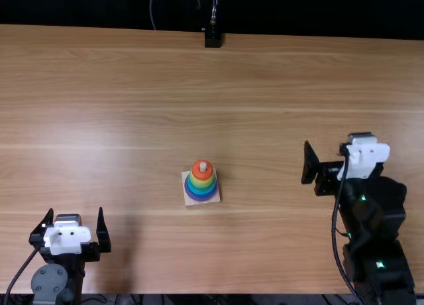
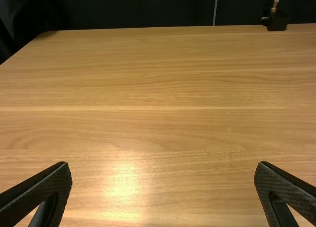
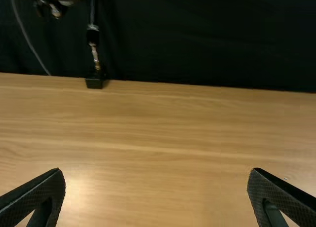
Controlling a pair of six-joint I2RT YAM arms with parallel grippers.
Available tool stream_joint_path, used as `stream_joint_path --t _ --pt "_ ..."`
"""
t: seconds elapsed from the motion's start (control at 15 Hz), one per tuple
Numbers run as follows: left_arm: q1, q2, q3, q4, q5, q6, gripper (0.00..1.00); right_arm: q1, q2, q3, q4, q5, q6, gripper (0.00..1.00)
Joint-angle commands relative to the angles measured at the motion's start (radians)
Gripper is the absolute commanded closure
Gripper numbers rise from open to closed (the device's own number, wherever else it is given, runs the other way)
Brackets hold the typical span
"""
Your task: Build the Hanoi tower: stack the rings onto the peg from bottom to top in this color order: purple, dark blue, light blue, dark green, light green, yellow, orange.
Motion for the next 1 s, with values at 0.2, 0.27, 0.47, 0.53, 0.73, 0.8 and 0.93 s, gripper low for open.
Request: stream_joint_path --t 0.2,0.27,0.47,0.53,0.73,0.8,0.93 --pt "0.008 -0.012 -0.104 -0.079 -0.001 0.004 0.0 -0.019 -0.354 -0.176 0.003 -0.179 -0.013 0.0" --pt "0.008 -0.012 -0.104 -0.079 -0.001 0.004 0.0 -0.02 -0.426 -0.261 0.012 -0.181 -0.015 0.0" --pt "0.008 -0.012 -0.104 -0.079 -0.001 0.004 0.0 -0.049 -0.644 -0.445 0.01 -0.183 -0.013 0.0" --pt "0.008 -0.012 -0.104 -0.079 -0.001 0.004 0.0 -0.071 -0.672 -0.483 0.012 -0.181 -0.011 0.0" --pt "0.008 -0.012 -0.104 -0.079 -0.001 0.004 0.0 -0.077 -0.756 -0.584 0.014 -0.14 -0.006 0.0" --pt "0.008 -0.012 -0.104 -0.079 -0.001 0.004 0.0 -0.077 -0.774 -0.606 0.012 -0.074 -0.006 0.0" --pt "0.008 -0.012 -0.104 -0.079 -0.001 0.004 0.0 -0.077 -0.788 -0.644 0.012 -0.004 -0.011 0.0"
